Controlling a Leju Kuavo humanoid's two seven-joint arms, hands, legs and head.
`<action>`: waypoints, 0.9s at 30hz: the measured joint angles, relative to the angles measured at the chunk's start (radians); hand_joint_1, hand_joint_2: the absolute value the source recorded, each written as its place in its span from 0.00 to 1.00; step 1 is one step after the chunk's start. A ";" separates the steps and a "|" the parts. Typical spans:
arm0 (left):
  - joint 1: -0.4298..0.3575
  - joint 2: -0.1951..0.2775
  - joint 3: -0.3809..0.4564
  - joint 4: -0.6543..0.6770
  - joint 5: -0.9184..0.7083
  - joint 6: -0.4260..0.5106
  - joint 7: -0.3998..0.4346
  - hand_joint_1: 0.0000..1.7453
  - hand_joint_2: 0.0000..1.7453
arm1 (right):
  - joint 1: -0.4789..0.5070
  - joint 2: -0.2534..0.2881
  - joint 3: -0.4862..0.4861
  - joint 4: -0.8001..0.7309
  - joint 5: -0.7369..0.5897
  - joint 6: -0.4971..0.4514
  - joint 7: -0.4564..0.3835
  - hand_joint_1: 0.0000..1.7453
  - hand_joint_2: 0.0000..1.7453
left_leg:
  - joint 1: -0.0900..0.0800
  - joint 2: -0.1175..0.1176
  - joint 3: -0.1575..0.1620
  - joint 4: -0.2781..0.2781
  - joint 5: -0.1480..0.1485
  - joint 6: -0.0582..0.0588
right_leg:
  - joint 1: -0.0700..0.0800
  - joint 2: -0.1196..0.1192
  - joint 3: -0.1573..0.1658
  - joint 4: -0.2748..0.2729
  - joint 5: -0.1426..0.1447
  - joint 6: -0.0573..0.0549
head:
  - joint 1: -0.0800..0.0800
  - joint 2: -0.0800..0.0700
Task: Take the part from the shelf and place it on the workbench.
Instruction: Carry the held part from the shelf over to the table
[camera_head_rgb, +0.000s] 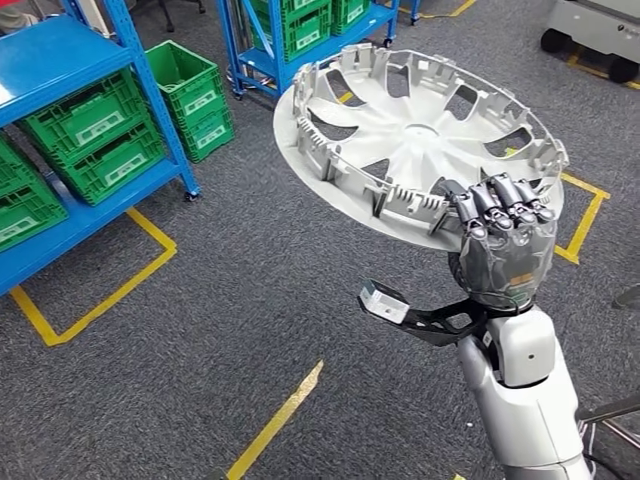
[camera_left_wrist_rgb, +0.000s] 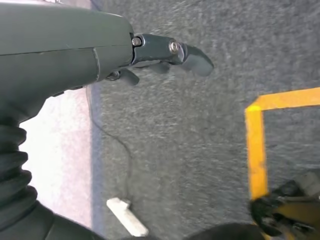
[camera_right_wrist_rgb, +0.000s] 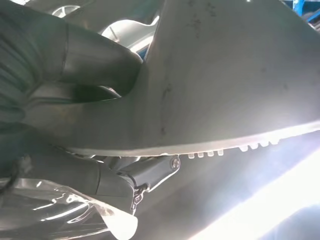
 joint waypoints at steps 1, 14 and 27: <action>0.000 -0.001 -0.001 0.000 0.000 0.000 0.000 0.00 1.00 | 0.001 0.000 -0.001 -0.005 0.004 0.000 0.005 1.00 1.00 | 0.001 0.008 0.001 -0.004 0.001 0.003 | -0.001 0.007 -0.004 -0.001 0.002 0.006 | 0.000 0.000; 0.006 0.001 -0.007 0.000 -0.002 0.000 -0.003 0.00 1.00 | 0.003 -0.018 -0.001 -0.016 0.033 0.000 0.093 1.00 1.00 | -0.003 0.109 0.011 -0.014 0.000 0.008 | 0.000 -0.128 0.011 0.001 -0.010 0.023 | 0.014 0.000; 0.013 0.005 -0.008 0.000 -0.003 -0.009 -0.003 0.00 1.00 | 0.004 -0.039 0.013 -0.001 0.035 0.000 0.147 1.00 1.00 | 0.002 0.038 -0.046 0.109 -0.022 -0.013 | -0.002 -0.030 0.018 -0.012 -0.001 -0.012 | 0.005 0.000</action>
